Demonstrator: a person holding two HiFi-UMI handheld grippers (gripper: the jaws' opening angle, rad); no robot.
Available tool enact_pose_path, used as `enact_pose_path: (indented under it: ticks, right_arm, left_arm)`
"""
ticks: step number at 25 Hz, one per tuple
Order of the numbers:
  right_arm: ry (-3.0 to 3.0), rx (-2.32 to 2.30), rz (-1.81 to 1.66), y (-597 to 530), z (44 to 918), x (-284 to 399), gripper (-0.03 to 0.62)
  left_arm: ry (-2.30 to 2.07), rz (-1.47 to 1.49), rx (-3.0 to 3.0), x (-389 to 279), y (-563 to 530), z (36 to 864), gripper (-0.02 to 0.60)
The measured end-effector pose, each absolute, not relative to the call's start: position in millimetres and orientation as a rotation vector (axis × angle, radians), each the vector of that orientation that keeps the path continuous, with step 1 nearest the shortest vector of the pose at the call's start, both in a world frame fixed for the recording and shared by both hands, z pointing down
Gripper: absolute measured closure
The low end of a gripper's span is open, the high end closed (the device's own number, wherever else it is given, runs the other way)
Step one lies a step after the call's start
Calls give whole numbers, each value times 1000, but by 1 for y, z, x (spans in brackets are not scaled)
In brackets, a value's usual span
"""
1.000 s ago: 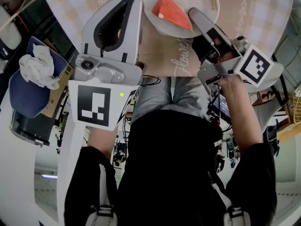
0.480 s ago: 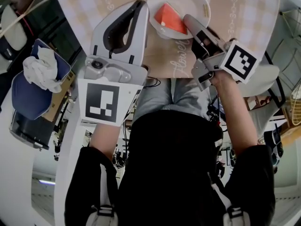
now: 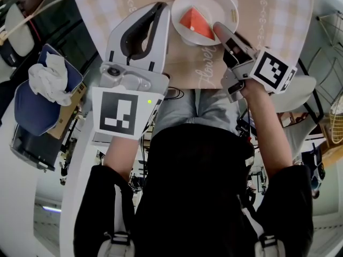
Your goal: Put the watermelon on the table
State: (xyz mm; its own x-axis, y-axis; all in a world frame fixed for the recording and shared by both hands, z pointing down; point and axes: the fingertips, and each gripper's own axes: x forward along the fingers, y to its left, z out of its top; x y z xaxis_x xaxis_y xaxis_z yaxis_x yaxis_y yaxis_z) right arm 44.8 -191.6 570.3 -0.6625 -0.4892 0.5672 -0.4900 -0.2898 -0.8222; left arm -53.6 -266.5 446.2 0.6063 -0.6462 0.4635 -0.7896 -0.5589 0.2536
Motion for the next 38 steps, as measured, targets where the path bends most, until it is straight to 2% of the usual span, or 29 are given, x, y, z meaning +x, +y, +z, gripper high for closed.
enact_pose_path:
  ticks: [18,25,30,38]
  right_arm:
    - [-1708,1197,2112,-164,578,69,473]
    - [-1705,1227,2014,-157,575,80,473]
    - [-1795,1287,1800,-163,553,86,474]
    - [-2023,1349,1391,-185,484,75,560]
  left_arm:
    - [-1109,437,2447,-50,-272,422,571]
    - [-1107,443,2486,-52,-273,408,571]
    - [-1118,396,2486,-52,-268,387,571]
    - [-1129,394,2502,-52,-258,357,571]
